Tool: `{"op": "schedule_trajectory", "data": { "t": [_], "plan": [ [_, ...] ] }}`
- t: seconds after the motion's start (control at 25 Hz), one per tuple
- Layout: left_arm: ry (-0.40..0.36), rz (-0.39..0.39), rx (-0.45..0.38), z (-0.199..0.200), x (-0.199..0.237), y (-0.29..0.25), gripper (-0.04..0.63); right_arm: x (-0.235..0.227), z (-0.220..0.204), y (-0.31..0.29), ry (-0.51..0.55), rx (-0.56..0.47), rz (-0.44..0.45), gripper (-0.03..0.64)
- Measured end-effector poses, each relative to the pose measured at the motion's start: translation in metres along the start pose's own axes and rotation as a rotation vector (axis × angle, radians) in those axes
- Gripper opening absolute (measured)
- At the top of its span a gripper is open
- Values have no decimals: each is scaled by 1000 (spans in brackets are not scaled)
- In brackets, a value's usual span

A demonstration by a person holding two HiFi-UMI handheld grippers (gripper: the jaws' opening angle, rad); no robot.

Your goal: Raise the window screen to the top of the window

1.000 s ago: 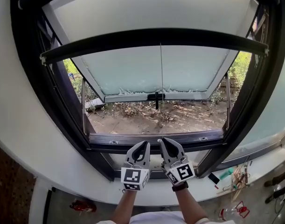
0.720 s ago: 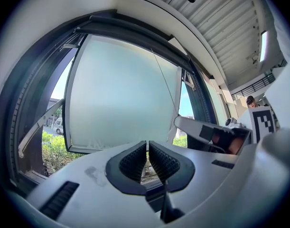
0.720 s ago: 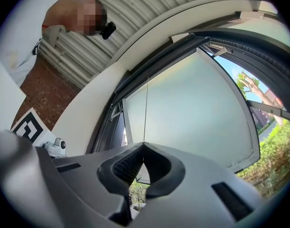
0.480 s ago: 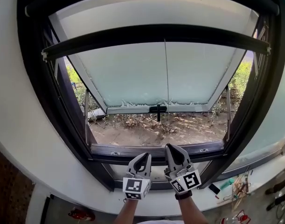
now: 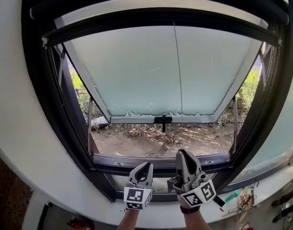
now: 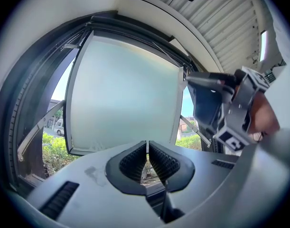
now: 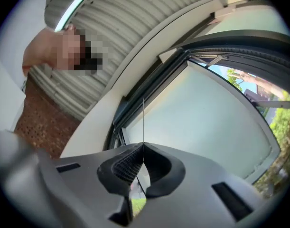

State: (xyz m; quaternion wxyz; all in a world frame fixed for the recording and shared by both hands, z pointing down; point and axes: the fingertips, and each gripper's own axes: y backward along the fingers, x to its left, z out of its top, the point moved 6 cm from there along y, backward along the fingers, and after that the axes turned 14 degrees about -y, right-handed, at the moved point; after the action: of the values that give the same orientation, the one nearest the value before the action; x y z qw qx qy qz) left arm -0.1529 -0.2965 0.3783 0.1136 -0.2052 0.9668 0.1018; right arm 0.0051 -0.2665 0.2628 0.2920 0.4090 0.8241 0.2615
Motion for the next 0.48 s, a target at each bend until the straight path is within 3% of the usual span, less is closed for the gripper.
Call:
{"op": "schedule_trajectory", "data": {
  "t": [0.12, 0.28, 0.36, 0.48],
  "plan": [
    [6, 22, 6, -3, 10, 2, 17, 23, 30, -9, -72, -93, 108, 3],
    [14, 31, 15, -5, 13, 2, 17, 38, 41, -13, -36, -100, 143, 3],
    [20, 28, 22, -7, 11, 3, 17, 33, 26, -12, 23, 5, 100, 3],
    [27, 23, 37, -11, 9, 6, 17, 11, -15, -3, 83, 228, -36, 3]
  ]
}}
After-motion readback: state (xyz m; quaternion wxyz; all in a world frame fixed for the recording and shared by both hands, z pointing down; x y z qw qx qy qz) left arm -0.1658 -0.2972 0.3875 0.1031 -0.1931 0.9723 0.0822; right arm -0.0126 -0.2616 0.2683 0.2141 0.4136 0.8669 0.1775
